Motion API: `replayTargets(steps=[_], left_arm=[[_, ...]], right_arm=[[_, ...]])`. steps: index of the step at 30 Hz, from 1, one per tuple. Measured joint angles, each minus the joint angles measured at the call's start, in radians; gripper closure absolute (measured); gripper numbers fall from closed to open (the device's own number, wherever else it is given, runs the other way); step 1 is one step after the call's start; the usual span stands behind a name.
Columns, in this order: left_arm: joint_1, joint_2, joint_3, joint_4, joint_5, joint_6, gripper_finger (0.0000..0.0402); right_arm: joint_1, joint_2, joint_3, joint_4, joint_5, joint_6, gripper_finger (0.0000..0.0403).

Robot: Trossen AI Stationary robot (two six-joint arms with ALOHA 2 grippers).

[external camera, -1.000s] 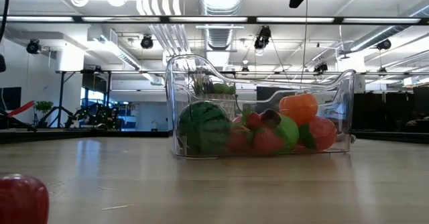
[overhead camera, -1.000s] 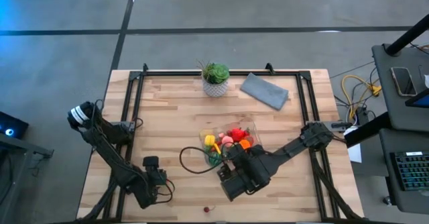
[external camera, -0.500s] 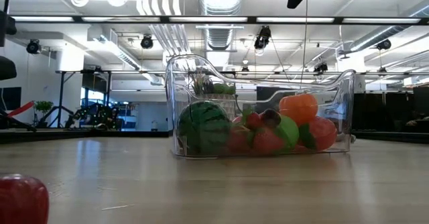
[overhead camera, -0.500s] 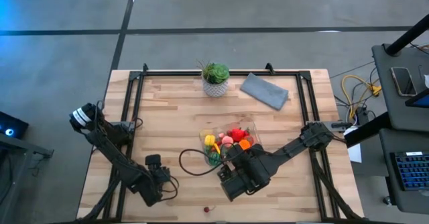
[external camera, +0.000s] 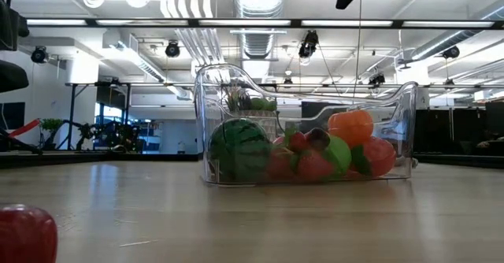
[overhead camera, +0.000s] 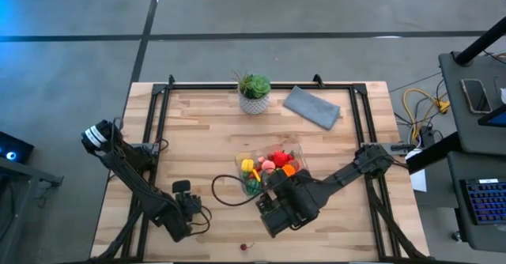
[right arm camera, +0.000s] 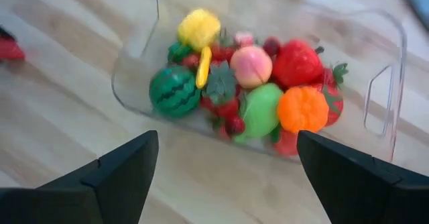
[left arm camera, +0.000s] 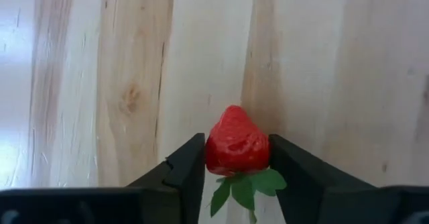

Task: Pick and placing Produce into tupperware
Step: Put the strawberry into the transparent bin

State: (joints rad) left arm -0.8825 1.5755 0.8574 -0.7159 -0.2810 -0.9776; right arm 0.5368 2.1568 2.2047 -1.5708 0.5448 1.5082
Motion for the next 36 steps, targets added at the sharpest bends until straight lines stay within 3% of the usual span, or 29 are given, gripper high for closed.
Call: replayTargets(steps=[7, 12, 16, 21, 27, 30, 33, 36], left_arm=[[0.03, -0.08, 0.021, -0.036, -0.026, 0.083, 0.0284], [0.127, -0.203, 0.039, -0.086, -0.112, 0.214, 0.0281], [0.254, -0.306, 0.066, 0.025, -0.128, 0.413, 0.0281], [0.412, -0.346, 0.134, 0.267, -0.102, 0.616, 0.0281], [0.571, -0.258, 0.228, 0.332, 0.043, 0.673, 0.0281], [0.613, -0.17, 0.266, 0.33, 0.144, 0.671, 0.0281], [0.63, -0.082, 0.305, 0.321, 0.169, 0.671, 0.0281], [0.648, -0.005, 0.365, 0.286, 0.178, 0.671, 0.0281]], right_arm=[[0.046, -0.062, 0.045, 0.0, 0.229, 0.052, 0.0056], [0.056, -0.119, 0.044, -0.001, 0.244, -0.045, 0.0056], [0.068, -0.162, 0.037, 0.0, 0.244, -0.131, 0.0055], [0.123, -0.202, 0.023, 0.001, 0.271, -0.253, 0.0056], [0.189, -0.301, -0.082, 0.016, 0.269, -0.191, 0.0063], [0.201, -0.345, -0.187, 0.146, 0.214, -0.209, 0.0069], [0.196, -0.385, -0.303, 0.31, 0.161, -0.306, 0.0075], [0.188, -0.442, -0.4, 0.349, 0.168, -0.325, 0.0076]])
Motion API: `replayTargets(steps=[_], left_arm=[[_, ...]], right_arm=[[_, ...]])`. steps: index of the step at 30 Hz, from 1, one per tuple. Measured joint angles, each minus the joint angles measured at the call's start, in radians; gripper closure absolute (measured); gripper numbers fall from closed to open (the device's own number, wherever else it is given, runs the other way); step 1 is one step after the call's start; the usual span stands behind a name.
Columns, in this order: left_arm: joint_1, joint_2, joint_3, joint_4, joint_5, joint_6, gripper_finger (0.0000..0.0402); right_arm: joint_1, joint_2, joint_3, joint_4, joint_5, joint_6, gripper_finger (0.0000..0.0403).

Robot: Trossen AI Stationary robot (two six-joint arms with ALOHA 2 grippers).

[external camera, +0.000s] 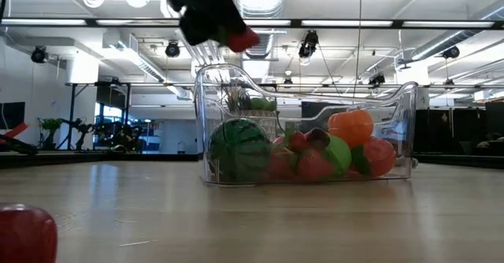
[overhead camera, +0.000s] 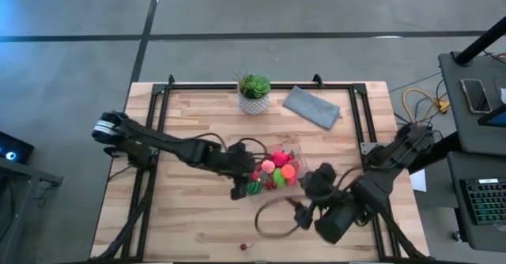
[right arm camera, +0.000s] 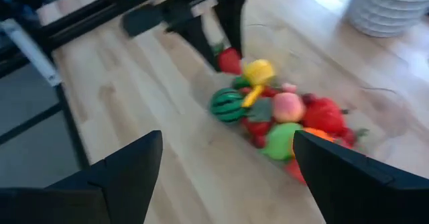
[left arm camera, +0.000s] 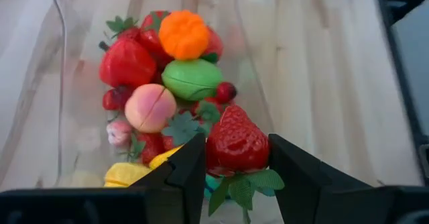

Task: Pick and placing Produce into tupperware
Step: Put the strawberry into the transparent bin, then put the cherry into the transparent bin

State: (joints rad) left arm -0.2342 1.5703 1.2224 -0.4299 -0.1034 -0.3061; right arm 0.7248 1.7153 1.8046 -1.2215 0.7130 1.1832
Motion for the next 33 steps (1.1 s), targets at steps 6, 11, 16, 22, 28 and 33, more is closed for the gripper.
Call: replayTargets(steps=[6, 11, 16, 22, 28, 33], left_arm=[[0.04, 0.116, 0.124, -0.034, -0.044, -0.001, 0.0272], [0.055, 0.158, 0.167, -0.033, -0.115, -0.087, 0.0207], [0.071, 0.161, 0.161, -0.109, -0.116, -0.209, 0.0119], [0.034, 0.103, 0.169, -0.257, -0.006, -0.211, 0.0077], [-0.091, 0.009, 0.159, -0.351, 0.023, -0.219, 0.0076], [-0.193, -0.016, 0.159, -0.357, 0.021, -0.308, 0.0076]], right_arm=[[0.027, -0.183, -0.202, 0.003, 0.058, 0.092, 0.0076], [0.078, -0.34, -0.362, 0.012, 0.126, 0.172, 0.0076], [0.103, -0.451, -0.514, 0.09, 0.149, 0.168, 0.0076], [0.101, -0.501, -0.646, 0.168, 0.152, 0.177, 0.0076], [0.1, -0.502, -0.728, 0.394, 0.115, 0.184, 0.0076], [0.1, -0.502, -0.75, 0.531, 0.092, 0.119, 0.0076]])
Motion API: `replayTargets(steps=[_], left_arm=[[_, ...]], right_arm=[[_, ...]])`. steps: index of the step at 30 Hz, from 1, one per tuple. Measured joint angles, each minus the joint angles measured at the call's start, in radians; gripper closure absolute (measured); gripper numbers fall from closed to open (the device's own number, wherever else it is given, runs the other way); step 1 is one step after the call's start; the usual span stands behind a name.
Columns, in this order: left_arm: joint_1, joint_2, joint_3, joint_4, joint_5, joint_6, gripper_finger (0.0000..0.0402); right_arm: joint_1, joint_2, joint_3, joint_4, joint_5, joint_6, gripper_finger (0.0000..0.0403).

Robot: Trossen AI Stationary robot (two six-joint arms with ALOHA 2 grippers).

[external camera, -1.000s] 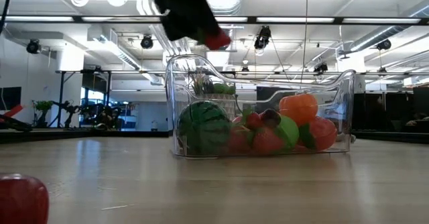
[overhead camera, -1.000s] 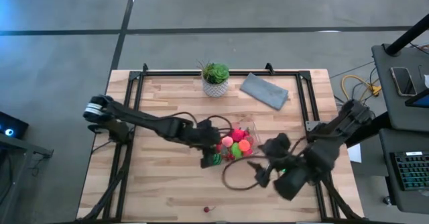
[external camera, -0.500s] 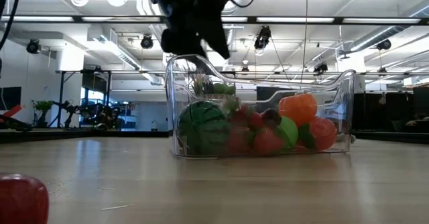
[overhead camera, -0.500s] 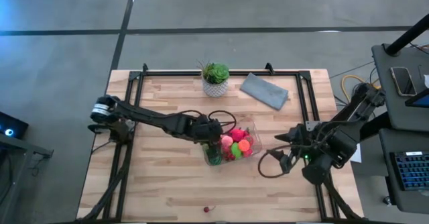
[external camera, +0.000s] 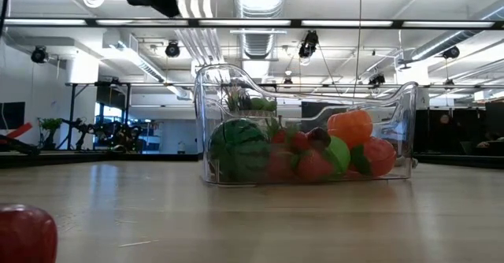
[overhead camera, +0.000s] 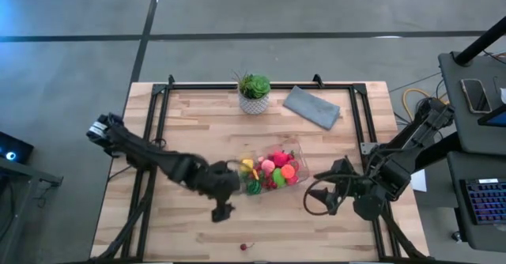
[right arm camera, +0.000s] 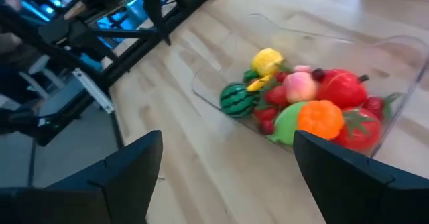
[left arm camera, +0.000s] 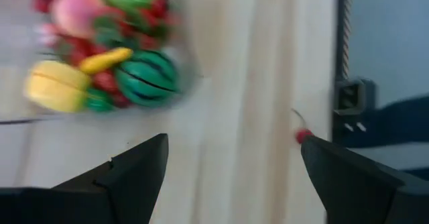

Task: Pick and placing Produce into tupperware
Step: Put the cherry into the transparent bin

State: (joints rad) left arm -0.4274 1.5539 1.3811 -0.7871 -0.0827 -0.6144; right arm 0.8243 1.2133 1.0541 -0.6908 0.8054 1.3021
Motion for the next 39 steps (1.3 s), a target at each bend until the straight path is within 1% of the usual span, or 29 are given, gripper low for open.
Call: replayTargets(steps=[3, 7, 12, 15, 18, 22, 24, 27, 33, 39], left_arm=[[-0.071, 0.012, 0.0, 0.023, -0.001, 0.003, 0.0075], [-0.158, 0.077, 0.0, 0.079, -0.004, 0.001, 0.0075], [-0.237, 0.179, 0.004, 0.155, -0.006, 0.006, 0.0075], [-0.263, 0.243, 0.021, 0.159, -0.017, 0.059, 0.0075], [-0.28, 0.304, 0.041, 0.206, -0.068, 0.094, 0.0075], [-0.289, 0.384, 0.056, 0.325, -0.135, 0.105, 0.0075], [-0.29, 0.42, 0.07, 0.357, -0.138, 0.1, 0.0075], [-0.292, 0.46, 0.093, 0.357, -0.139, 0.099, 0.0075], [-0.293, 0.488, 0.107, 0.357, -0.162, 0.102, 0.0079], [-0.294, 0.488, 0.103, 0.377, -0.184, 0.098, 0.0113]], right_arm=[[-0.002, 0.0, -0.002, 0.012, -0.025, -0.003, 0.0076], [-0.005, 0.0, 0.001, 0.017, -0.078, -0.005, 0.0076], [-0.005, 0.0, 0.007, 0.017, -0.076, -0.004, 0.0076], [-0.005, 0.0, 0.022, 0.018, -0.075, -0.001, 0.0076], [-0.005, 0.0, 0.047, 0.018, -0.072, 0.003, 0.0076], [-0.005, 0.0, 0.074, 0.018, -0.072, 0.002, 0.0076], [-0.005, 0.0, 0.081, 0.015, -0.071, -0.002, 0.0076], [-0.005, 0.0, 0.087, 0.016, -0.072, 0.007, 0.0076], [-0.004, 0.0, 0.082, 0.015, -0.08, 0.033, 0.0076], [-0.004, 0.0, 0.069, 0.015, -0.08, 0.033, 0.0076]])
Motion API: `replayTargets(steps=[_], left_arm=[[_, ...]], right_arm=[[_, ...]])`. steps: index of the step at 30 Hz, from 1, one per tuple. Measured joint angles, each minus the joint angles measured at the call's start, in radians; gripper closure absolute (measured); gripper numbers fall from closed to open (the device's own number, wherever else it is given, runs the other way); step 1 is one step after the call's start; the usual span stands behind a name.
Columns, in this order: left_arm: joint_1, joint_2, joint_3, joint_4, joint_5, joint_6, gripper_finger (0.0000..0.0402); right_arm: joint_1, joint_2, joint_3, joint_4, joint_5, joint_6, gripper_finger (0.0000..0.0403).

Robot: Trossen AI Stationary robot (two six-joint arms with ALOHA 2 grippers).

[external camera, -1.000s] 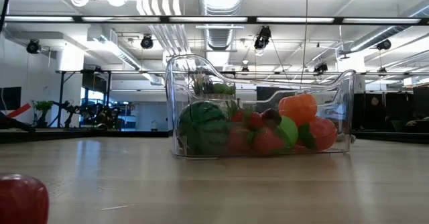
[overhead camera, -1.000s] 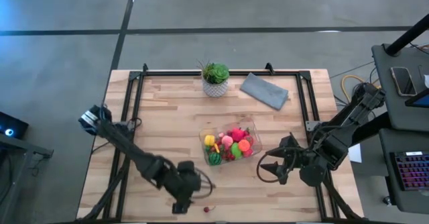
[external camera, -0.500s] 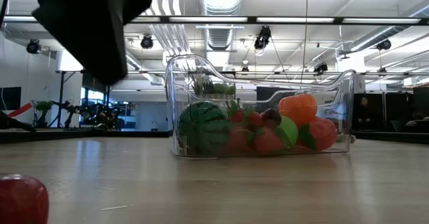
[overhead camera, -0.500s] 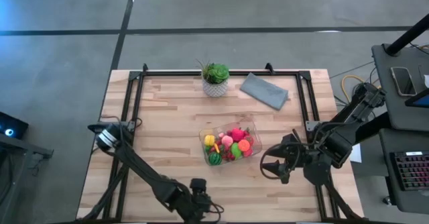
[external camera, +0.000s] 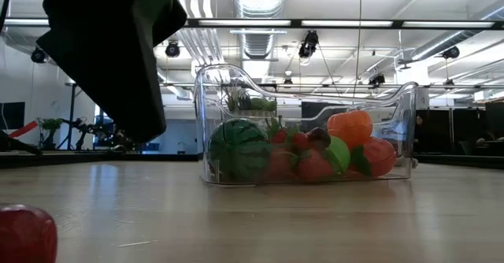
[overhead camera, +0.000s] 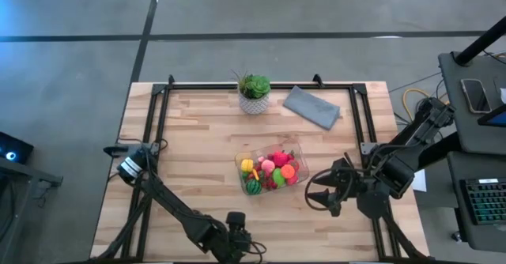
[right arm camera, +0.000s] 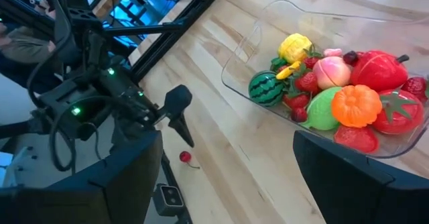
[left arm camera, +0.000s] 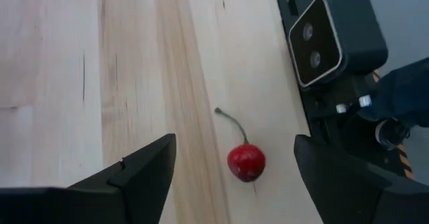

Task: Pick and placing Produce into tupperware
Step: Put the cherry into the transparent bin

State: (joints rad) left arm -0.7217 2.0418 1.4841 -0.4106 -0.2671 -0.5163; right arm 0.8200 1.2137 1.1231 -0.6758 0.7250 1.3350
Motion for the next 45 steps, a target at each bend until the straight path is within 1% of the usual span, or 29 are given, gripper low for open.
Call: replayTargets(steps=[5, 9, 18, 24, 28, 35, 38, 45], left_arm=[[-0.004, 0.0, 0.0, 0.02, -0.001, 0.0, 0.0145], [-0.015, 0.0, -0.002, 0.041, 0.001, 0.0, 0.0156], [-0.026, 0.002, -0.031, 0.036, -0.027, 0.0, 0.0158], [-0.028, 0.002, -0.037, 0.1, -0.027, 0.006, 0.0158], [-0.026, 0.002, -0.038, 0.096, -0.031, 0.029, 0.0158], [-0.027, 0.002, -0.078, 0.095, -0.021, 0.027, 0.0158], [-0.027, 0.002, -0.085, 0.115, 0.007, 0.026, 0.0158], [-0.027, 0.002, -0.096, 0.149, 0.006, 0.026, 0.0158]], right_arm=[[0.0, 0.0, -0.012, 0.0, -0.003, 0.0, 0.0076], [0.0, 0.0, -0.021, 0.0, -0.019, 0.0, 0.0076], [0.0, 0.0, -0.025, 0.001, -0.026, 0.0, 0.0076], [0.0, 0.0, -0.025, 0.001, -0.026, 0.0, 0.0076], [0.0, 0.0, -0.025, 0.001, -0.026, 0.0, 0.0076], [0.0, 0.0, -0.027, 0.0, -0.026, 0.0, 0.0076], [0.0, 0.0, -0.028, 0.0, -0.027, 0.0, 0.0076], [0.0, 0.0, -0.03, 0.0, -0.027, 0.0, 0.0076]])
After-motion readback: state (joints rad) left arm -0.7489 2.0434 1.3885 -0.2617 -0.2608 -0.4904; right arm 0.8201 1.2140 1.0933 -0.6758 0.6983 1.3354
